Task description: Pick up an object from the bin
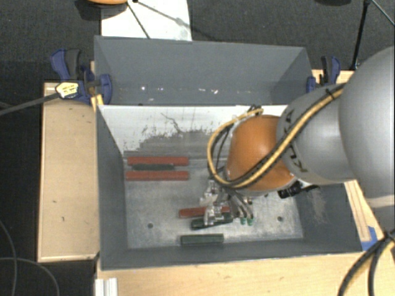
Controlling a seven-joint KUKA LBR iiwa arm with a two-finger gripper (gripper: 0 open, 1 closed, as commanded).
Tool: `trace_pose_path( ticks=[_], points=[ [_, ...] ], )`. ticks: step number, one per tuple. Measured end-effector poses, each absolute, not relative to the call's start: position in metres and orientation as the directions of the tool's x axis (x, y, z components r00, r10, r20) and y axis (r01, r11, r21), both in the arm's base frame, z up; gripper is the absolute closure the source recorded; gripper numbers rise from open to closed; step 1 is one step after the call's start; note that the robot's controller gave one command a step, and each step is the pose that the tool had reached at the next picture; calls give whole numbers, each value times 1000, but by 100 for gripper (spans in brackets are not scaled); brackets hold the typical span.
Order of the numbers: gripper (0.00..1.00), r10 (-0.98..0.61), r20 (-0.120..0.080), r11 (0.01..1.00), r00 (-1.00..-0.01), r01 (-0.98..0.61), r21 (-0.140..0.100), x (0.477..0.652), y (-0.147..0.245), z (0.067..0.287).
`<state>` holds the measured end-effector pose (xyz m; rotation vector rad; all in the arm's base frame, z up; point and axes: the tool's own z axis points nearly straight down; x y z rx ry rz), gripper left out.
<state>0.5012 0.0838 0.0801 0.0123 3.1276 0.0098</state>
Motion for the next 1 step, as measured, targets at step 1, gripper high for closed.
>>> trace_pose_path(
  ticks=[1],
  points=[
    [100, -33, -2, 999, -999, -33, 1, 522, 116, 201]
  ],
)
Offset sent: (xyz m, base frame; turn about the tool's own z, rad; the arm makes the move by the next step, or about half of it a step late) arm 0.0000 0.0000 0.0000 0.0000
